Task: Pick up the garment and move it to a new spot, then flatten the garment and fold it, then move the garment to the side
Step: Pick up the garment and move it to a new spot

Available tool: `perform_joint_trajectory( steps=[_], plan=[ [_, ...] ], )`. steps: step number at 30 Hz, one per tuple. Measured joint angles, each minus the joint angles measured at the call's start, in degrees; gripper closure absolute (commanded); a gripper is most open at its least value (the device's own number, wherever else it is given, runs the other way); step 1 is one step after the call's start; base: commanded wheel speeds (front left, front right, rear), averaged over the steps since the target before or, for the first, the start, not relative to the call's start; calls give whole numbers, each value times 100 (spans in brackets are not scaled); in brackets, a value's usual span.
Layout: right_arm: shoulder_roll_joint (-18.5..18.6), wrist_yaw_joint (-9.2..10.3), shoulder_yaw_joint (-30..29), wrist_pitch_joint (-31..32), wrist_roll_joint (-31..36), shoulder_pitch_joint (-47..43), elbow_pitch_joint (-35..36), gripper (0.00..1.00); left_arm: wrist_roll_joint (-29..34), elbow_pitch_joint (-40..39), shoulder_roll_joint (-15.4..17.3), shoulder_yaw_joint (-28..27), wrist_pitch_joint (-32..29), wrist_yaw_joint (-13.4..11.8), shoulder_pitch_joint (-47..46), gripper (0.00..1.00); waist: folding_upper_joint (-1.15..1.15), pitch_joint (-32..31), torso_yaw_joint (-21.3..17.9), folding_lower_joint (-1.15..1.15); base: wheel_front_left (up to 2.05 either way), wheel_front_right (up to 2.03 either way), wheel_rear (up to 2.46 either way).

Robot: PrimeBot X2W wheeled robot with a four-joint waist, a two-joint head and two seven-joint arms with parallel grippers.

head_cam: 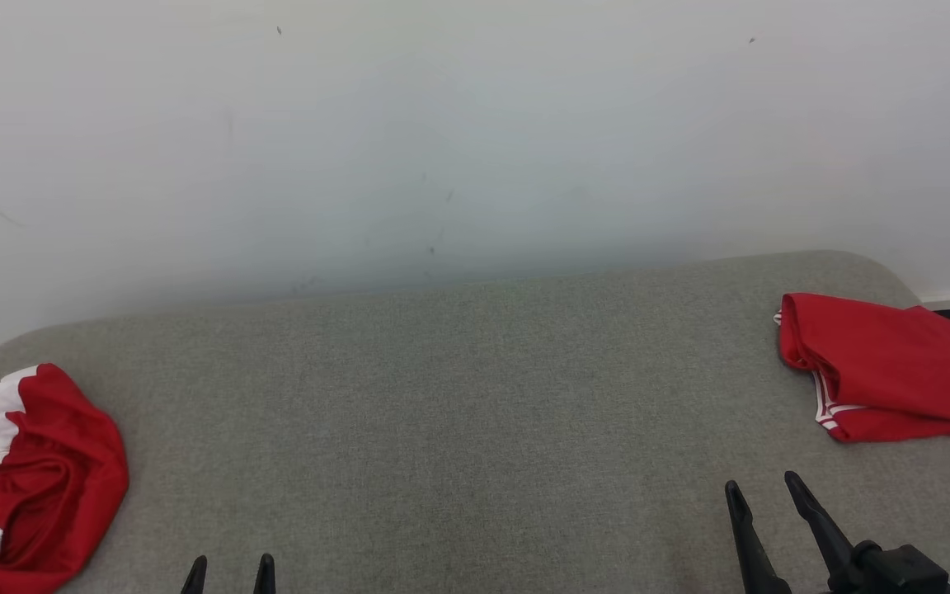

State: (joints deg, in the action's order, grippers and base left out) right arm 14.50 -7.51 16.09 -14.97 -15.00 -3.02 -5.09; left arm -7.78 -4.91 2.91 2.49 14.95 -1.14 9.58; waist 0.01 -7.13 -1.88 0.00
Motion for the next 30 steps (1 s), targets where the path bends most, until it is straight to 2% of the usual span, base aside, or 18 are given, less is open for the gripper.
perform_joint_trajectory(
  steps=[15,30],
  plan=[
    [-44,0,137,0,-36,27,-7,0,29,-45,0,8,0,4,-15,0,0,19,242,0,0,0,0],
    [-121,0,268,0,-102,48,-3,0,123,-133,0,-76,0,7,-19,0,0,37,1121,0,0,0,0]
  ],
)
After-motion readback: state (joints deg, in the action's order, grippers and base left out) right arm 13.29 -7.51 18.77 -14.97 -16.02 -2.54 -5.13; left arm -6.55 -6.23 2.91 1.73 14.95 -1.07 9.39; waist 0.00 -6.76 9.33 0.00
